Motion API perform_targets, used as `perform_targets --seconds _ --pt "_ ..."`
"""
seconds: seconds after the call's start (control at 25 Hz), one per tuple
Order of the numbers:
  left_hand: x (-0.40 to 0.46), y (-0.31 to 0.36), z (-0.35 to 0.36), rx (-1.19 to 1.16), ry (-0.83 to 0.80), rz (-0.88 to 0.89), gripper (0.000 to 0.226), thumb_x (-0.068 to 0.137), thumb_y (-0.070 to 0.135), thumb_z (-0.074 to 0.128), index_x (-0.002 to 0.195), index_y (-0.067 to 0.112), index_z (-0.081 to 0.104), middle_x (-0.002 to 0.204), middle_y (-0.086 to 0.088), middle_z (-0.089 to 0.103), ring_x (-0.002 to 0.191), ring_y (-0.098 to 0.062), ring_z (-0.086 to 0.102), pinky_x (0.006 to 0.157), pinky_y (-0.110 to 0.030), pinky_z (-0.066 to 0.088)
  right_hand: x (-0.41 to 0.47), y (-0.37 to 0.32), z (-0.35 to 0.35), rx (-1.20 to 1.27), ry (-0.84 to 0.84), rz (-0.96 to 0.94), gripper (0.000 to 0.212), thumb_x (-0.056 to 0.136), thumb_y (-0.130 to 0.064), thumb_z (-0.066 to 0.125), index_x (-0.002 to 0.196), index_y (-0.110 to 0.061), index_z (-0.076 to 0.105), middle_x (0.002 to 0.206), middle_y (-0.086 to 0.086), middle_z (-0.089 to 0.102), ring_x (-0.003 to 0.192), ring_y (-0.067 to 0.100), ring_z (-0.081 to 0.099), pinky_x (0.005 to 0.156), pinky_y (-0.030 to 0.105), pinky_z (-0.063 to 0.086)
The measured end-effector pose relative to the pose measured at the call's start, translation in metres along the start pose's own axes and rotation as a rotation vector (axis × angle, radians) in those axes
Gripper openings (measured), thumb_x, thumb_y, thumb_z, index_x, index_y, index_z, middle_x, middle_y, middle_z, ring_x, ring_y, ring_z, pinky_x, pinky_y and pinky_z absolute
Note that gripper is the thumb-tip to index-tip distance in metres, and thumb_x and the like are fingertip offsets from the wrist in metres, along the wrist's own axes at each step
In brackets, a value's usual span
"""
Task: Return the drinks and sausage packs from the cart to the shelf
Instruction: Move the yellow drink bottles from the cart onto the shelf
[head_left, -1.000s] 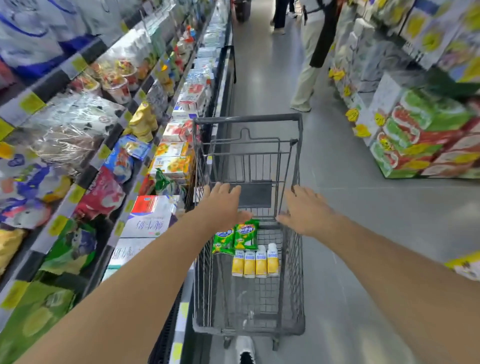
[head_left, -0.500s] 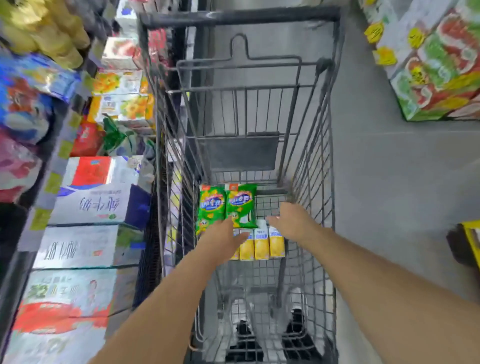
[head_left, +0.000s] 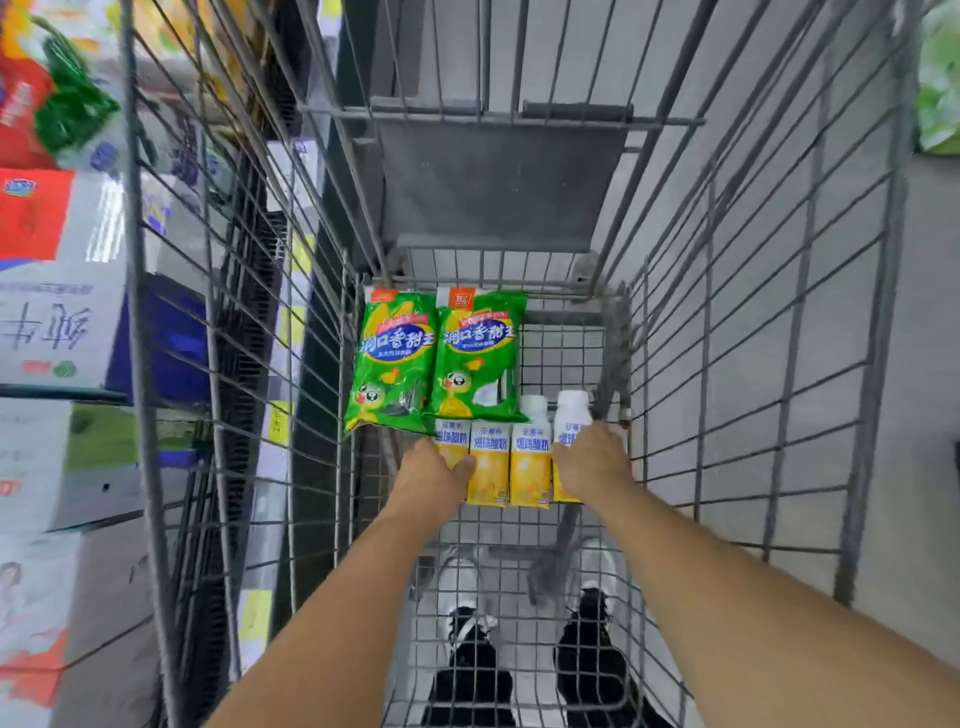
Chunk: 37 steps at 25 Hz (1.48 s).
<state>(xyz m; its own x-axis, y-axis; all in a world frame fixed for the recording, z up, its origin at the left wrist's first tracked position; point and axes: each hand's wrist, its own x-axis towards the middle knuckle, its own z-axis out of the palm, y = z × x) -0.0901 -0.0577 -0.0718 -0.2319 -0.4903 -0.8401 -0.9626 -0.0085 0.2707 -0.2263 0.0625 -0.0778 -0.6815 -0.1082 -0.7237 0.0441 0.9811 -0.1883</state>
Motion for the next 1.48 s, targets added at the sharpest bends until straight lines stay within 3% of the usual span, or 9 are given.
perform_targets --seconds 0.2,0.44,0.6,0.72,1.08,1.2,1.28,1.36,1.48 --pt "0.009 0.004 0.008 -0.076 0.023 -0.12 0.082 0.086 0.059 0.058 0.141 0.002 0.035 0.142 -0.016 0.042 0.124 -0.036 0.05 0.102 -0.05 0.046 0.01 0.002 0.009 0.064 0.013 0.039 0.066 0.087 -0.026 0.072 0.131 0.006 0.034 0.133 0.022 0.055 0.121 0.038 0.055 0.093 0.04 0.046" --pt "0.008 -0.008 0.009 -0.121 -0.067 -0.2 0.048 0.09 0.049 0.059 0.105 0.004 0.053 0.11 -0.014 0.06 0.086 -0.026 0.056 0.072 -0.032 0.046 0.019 0.002 0.01 -0.147 0.011 0.069 0.086 0.08 -0.04 0.077 0.14 0.004 0.034 0.14 0.02 0.041 0.13 0.034 0.04 0.098 0.038 0.042" --pt "-0.026 -0.025 0.004 -0.168 -0.169 -0.245 0.052 0.079 0.054 0.069 0.105 0.01 0.061 0.104 -0.009 0.072 0.086 -0.024 0.069 0.081 -0.036 0.058 0.005 -0.003 -0.001 -0.135 -0.079 0.121 0.083 0.074 -0.035 0.08 0.139 -0.002 0.041 0.137 0.018 0.044 0.126 0.032 0.046 0.08 0.03 0.04" --pt "-0.061 -0.023 -0.023 -0.194 -0.189 -0.198 0.052 0.078 0.055 0.071 0.104 0.011 0.061 0.102 -0.011 0.074 0.09 -0.026 0.073 0.084 -0.039 0.058 -0.028 -0.02 -0.03 -0.083 -0.105 0.07 0.08 0.07 -0.034 0.082 0.135 -0.002 0.048 0.131 0.017 0.053 0.122 0.031 0.054 0.088 0.028 0.049" --pt "-0.25 0.053 -0.217 -0.505 0.016 0.29 0.017 0.081 0.02 0.081 0.089 0.01 0.07 0.088 -0.005 0.078 0.073 -0.013 0.071 0.076 -0.032 0.06 -0.223 -0.123 -0.211 0.371 -0.092 -0.439 0.055 0.068 -0.013 0.089 0.106 -0.011 0.049 0.112 0.011 0.064 0.101 0.025 0.065 0.091 0.05 0.055" --pt "-0.32 0.06 -0.275 -0.544 0.177 0.439 0.019 0.083 0.005 0.076 0.074 0.013 0.062 0.052 0.013 0.068 0.047 0.006 0.06 0.052 -0.012 0.052 -0.295 -0.159 -0.263 0.409 -0.085 -0.641 0.063 0.067 -0.009 0.089 0.12 -0.007 0.053 0.113 0.009 0.067 0.101 0.023 0.066 0.094 0.048 0.054" --pt "-0.359 0.051 -0.302 -0.583 0.3 0.481 0.019 0.077 0.009 0.082 0.084 0.01 0.065 0.068 0.007 0.074 0.064 -0.005 0.07 0.072 -0.029 0.062 -0.339 -0.178 -0.288 0.434 -0.098 -0.771 0.061 0.068 -0.006 0.088 0.119 -0.007 0.054 0.109 0.01 0.069 0.095 0.022 0.067 0.092 0.047 0.055" --pt "-0.396 0.042 -0.321 -0.649 0.386 0.49 0.044 0.067 0.021 0.09 0.101 0.011 0.064 0.095 -0.008 0.076 0.09 -0.025 0.073 0.089 -0.05 0.057 -0.375 -0.192 -0.305 0.449 -0.133 -0.894 0.058 0.07 -0.005 0.087 0.116 -0.01 0.053 0.106 0.009 0.069 0.093 0.023 0.067 0.09 0.047 0.056" --pt "-0.458 0.019 -0.331 -0.7 0.528 0.492 0.058 0.062 0.025 0.091 0.109 0.009 0.062 0.103 -0.013 0.074 0.098 -0.032 0.071 0.092 -0.055 0.055 -0.436 -0.2 -0.323 0.428 -0.195 -1.1 0.057 0.07 -0.008 0.087 0.115 -0.013 0.052 0.1 0.002 0.067 0.093 0.021 0.066 0.081 0.037 0.057"
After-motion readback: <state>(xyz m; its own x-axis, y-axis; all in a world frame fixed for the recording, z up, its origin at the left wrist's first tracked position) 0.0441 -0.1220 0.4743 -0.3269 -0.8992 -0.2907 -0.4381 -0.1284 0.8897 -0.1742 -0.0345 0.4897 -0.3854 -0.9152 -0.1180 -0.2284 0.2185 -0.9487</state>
